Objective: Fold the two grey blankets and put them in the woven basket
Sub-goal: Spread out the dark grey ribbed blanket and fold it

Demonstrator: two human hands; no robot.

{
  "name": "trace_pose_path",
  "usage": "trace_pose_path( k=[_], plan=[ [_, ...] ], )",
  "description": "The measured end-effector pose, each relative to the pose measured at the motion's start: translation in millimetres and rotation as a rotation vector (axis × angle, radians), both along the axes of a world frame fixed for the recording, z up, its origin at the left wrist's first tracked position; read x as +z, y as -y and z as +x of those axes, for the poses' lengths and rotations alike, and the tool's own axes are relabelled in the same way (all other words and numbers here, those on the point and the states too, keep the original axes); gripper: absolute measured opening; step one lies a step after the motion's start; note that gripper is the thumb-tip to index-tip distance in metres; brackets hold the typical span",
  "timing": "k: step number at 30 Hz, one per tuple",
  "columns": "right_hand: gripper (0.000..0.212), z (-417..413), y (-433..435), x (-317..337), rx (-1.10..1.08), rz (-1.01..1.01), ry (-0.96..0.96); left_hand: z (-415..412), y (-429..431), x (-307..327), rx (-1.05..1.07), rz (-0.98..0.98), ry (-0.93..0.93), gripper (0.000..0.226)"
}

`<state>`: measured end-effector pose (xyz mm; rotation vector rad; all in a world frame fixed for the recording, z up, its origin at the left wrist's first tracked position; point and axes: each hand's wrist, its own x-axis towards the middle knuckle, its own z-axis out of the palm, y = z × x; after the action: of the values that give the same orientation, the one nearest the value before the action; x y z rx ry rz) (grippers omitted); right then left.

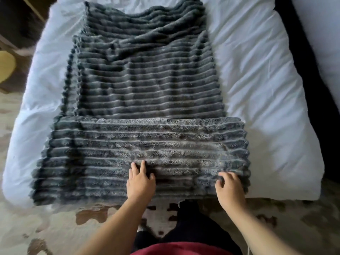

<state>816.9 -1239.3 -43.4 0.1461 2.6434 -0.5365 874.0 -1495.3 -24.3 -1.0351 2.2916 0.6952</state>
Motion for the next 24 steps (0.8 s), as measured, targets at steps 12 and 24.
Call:
trace_pose_path(
  k=[12, 24],
  plan=[
    [0.07, 67.3, 74.4, 6.2, -0.872, -0.653, 0.694, 103.1, 110.7, -7.6, 1.133, 0.468, -0.195, 0.061],
    [0.059, 18.4, 66.2, -47.8, -1.558, -1.095, 0.4, 89.8, 207.6, -63.3, 1.657, 1.04, -0.524, 0.05]
  ],
)
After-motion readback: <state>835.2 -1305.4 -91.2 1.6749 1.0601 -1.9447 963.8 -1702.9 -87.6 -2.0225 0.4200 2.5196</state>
